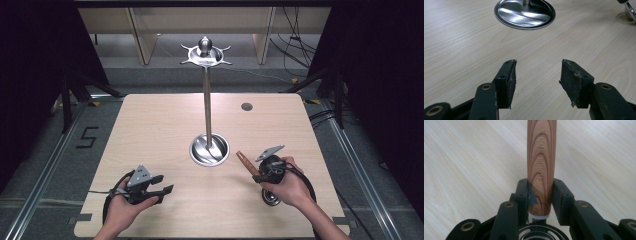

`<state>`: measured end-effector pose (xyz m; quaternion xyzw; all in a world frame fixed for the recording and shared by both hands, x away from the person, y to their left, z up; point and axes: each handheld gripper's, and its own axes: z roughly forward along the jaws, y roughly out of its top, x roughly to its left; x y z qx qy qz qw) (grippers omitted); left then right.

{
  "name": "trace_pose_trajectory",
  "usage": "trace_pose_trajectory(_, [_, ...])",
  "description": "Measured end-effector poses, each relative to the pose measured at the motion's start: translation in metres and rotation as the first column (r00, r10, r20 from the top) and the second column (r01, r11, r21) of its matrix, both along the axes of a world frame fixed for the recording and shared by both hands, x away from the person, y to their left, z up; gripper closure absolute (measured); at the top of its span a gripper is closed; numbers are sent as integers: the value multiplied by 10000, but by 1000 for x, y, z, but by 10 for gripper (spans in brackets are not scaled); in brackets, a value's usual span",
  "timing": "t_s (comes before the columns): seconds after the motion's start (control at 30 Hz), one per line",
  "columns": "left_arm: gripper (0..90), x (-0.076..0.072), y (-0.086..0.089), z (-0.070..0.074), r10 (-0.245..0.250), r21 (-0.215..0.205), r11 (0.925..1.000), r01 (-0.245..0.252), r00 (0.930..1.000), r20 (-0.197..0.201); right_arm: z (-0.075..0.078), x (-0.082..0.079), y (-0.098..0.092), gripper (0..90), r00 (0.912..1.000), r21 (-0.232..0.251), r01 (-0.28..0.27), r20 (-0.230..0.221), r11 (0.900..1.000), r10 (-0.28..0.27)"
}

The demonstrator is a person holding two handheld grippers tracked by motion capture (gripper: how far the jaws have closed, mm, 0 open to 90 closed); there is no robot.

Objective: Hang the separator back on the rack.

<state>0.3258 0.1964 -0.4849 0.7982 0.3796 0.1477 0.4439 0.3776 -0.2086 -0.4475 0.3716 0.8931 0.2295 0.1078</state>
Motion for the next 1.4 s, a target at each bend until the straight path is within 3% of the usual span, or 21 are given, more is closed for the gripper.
trace_pose_trajectory(0.13, [453, 0, 0, 0, -4, -48, 10000, 4, 10000, -10, 6, -2, -8, 694, 9980, 382, -223, 601, 9990, 200])
trace_pose_trajectory(0.17, [453, 0, 0, 0, 7, -52, 10000, -7, 10000, -12, 5, -2, -9, 694, 9946, 638, -274, 1016, 9976, 208])
trace_pose_trajectory(0.23, [453, 0, 0, 0, -2, -44, 10000, 2, 10000, -14, 10, -5, -13, 695, 9931, 782, -339, 1144, 9964, 248])
trace_pose_trajectory(0.27, [453, 0, 0, 0, 16, -46, 10000, -16, 10000, -14, 9, -5, -14, 694, 9880, 1090, -285, 1538, 9936, 115])
trace_pose_trajectory(0.3, [454, 0, 0, 0, -7, 13, 10000, 7, 10000, 8, 11, -7, -15, 694, 9874, 1135, -274, 1579, 9932, 92])
trace_pose_trajectory(0.37, [453, 0, 0, 0, -3, 14, 10000, 3, 10000, 4, 13, -6, -20, 694, 9771, 1382, -528, 2116, 9890, 226])
trace_pose_trajectory(0.43, [453, 0, -1, 0, 38, -26, 10000, -38, 10000, -1, 18, -6, -25, 694, 9758, 1430, -625, 2165, 9877, 304])
trace_pose_trajectory(0.53, [453, 0, 0, 0, 28, -47, 10000, -28, 10000, -16, 21, -3, -30, 694, 9613, 1684, -1060, 2692, 9800, 577])
trace_pose_trajectory(0.83, [453, 0, 1, 1, 23, -57, 10000, -23, 10000, -1, 27, 2, -37, 694, 9483, 2225, -1961, 2908, 9550, 1270])
trace_pose_trajectory(0.87, [453, 0, 1, 1, 24, -68, 10000, -24, 10000, 3, 27, 2, -37, 694, 9496, 2412, -1992, 2868, 9498, 1264])
trace_pose_trajectory(0.9, [453, 0, 1, 1, 25, -70, 10000, -25, 10000, 6, 28, 4, -38, 694, 9447, 2513, -2130, 2995, 9442, 1334])
trace_pose_trajectory(0.97, [454, 0, 1, 1, 20, -64, 10000, -20, 10000, 4, 29, 4, -39, 694, 9470, 2833, -2239, 2895, 9325, 1394])
trace_pose_trajectory(1.13, [453, 0, 1, 1, 16, -33, 10000, -16, 10000, 30, 34, 5, -39, 694, 9415, 3206, -2284, 3130, 9193, 1248])
trace_pose_trajectory(1.17, [453, 0, 1, 1, 14, -36, 10000, -14, 10000, 31, 36, 6, -40, 694, 9352, 3145, -2521, 3221, 9151, 1469])
trace_pose_trajectory(1.33, [453, 0, 1, 0, 10, -71, 10000, -10, 10000, 5, 40, 8, -41, 693, 9331, 3508, -2522, 3351, 9018, 1305])
trace_pose_trajectory(1.4, [453, 0, 1, 0, 7, -66, 10000, -7, 10000, 6, 42, 9, -42, 694, 9365, 3563, -2507, 3249, 9001, 1323])
